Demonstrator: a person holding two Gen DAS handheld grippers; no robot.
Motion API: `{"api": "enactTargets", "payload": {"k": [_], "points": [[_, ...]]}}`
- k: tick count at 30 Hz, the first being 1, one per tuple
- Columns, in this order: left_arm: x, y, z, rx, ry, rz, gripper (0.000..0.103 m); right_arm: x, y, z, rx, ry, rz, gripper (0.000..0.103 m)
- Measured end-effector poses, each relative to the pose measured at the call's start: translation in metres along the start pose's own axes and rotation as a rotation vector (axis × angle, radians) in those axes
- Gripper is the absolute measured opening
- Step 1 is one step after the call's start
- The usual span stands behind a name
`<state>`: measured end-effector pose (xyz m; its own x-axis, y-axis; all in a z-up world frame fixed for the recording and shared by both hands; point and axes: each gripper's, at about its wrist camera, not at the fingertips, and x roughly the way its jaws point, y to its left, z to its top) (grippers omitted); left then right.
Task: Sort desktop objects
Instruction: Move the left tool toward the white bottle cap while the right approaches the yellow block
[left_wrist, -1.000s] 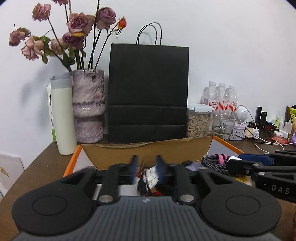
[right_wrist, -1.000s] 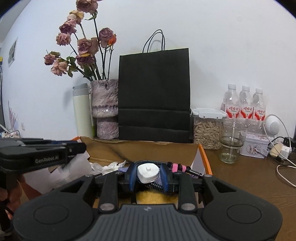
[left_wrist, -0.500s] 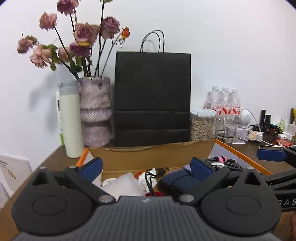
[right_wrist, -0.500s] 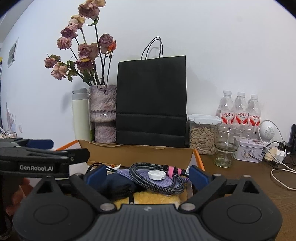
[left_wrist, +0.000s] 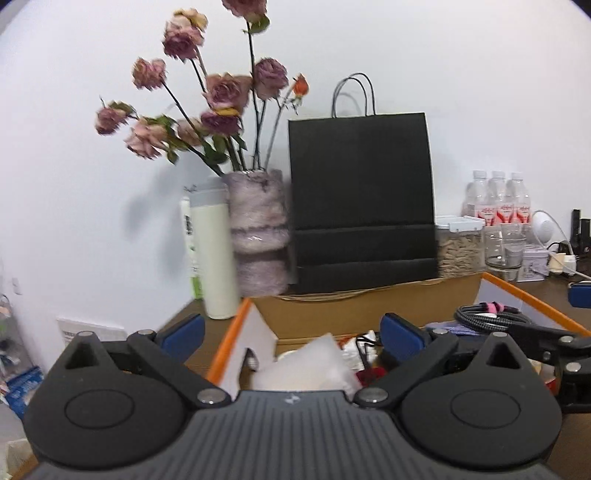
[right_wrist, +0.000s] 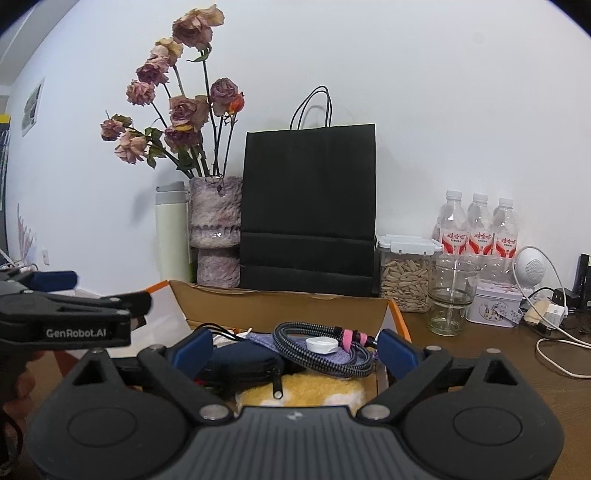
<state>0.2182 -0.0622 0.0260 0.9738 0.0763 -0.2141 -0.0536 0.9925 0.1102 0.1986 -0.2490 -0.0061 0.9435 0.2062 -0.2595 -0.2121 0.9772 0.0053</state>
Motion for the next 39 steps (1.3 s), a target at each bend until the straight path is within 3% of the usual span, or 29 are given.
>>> {"api": "enactTargets", "payload": {"k": [6,23,31,35,39], "points": [[-0.022,0.003,-0.003,0.039,-0.068,0.009,0.103,-0.015,0.005,-0.006,-0.008,-0.006,-0.005,0.096],[-0.060,0.030,-0.017,0.016,-0.010,0.043,0.103,-0.049,0.027,-0.025,-0.039,0.023,0.014,0.096],[-0.058,0.053,-0.027,-0.005,0.077,0.019,0.103,-0.049,0.041,-0.034,-0.060,0.103,0.058,0.096],[-0.054,0.066,-0.033,-0.011,0.123,0.005,0.103,-0.042,0.050,-0.036,-0.033,0.188,0.139,0.096],[-0.048,0.080,-0.037,-0.016,0.143,-0.003,0.103,-0.031,0.065,-0.039,-0.034,0.243,0.165,0.096]]}}
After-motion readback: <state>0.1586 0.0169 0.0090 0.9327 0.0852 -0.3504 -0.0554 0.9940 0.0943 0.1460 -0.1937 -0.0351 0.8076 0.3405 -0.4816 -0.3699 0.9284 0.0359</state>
